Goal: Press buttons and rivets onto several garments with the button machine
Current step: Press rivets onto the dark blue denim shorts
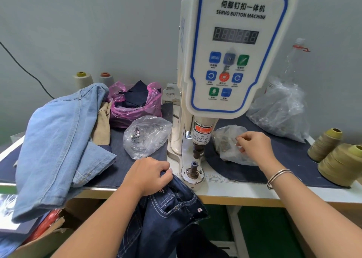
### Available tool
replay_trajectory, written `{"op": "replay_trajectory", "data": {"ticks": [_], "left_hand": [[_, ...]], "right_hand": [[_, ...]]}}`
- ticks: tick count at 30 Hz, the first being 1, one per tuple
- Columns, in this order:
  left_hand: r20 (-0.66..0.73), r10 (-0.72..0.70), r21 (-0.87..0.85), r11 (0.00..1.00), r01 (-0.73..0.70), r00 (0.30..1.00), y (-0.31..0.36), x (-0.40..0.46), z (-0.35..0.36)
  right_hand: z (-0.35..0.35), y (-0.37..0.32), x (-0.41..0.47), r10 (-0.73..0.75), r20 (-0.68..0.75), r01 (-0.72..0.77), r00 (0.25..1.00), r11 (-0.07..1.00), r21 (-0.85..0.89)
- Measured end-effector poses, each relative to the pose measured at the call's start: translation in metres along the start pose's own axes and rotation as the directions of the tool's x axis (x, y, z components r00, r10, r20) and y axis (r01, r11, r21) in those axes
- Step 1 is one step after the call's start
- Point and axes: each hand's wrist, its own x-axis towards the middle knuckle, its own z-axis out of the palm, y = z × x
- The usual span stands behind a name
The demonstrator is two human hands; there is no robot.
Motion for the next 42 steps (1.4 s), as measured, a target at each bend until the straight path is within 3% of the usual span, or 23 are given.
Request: {"op": "replay_trajectory", "data": {"ticks": [5,7,9,11,13,16,24,31,42], "left_hand": [[0.005,-0.011,-0.002,1.0,0.011,1.0,0.0,0.0,-0.001],[0.005,-0.015,-0.007,1.0,0.015,1.0,0.0,0.001,0.0],[0.008,-0.017,-0.004,1.0,0.018,1.0,0.0,0.001,-0.001],[0.005,-0.018,-0.006,1.0,0.018,1.0,0.001,0.0,-0.001],[0.0,-0.016,0.002,1.0,0.016,1.0,0.001,0.0,-0.002],[-0.004,-0.013,0.007,1.0,0.013,1.0,0.001,0.0,-0.002],[-0.004,-0.009,-0.004,1.0,0.008,1.0,0.001,0.0,-0.001],[-0.017,-0.008,-0.013,1.0,0.008,1.0,0.001,-0.001,0.0],[-0.024,-0.007,-0.015,1.0,0.006,1.0,0.0,0.0,0.0]], "right_hand": [[-0.004,-0.002,-0.011,-0.004,-0.098,0.014,0.995,0.994,0.107],[-0.003,-0.012,-0.029,0.032,-0.11,0.003,0.993,0.953,0.301],[0.007,-0.024,-0.054,0.109,0.075,-0.132,0.991,0.804,0.58],[0.021,-0.033,-0.08,0.168,0.394,-0.412,0.904,0.595,0.691],[0.036,-0.039,-0.1,0.179,0.606,-0.609,0.775,0.467,0.641],[0.047,-0.046,-0.112,0.181,0.701,-0.717,0.69,0.304,0.627],[0.048,-0.06,-0.118,0.17,0.755,-0.774,0.634,0.135,0.619],[0.045,-0.069,-0.12,0.112,0.82,-0.81,0.561,-0.131,0.572],[0.041,-0.077,-0.127,0.114,0.81,-0.766,0.575,-0.275,0.582]]}}
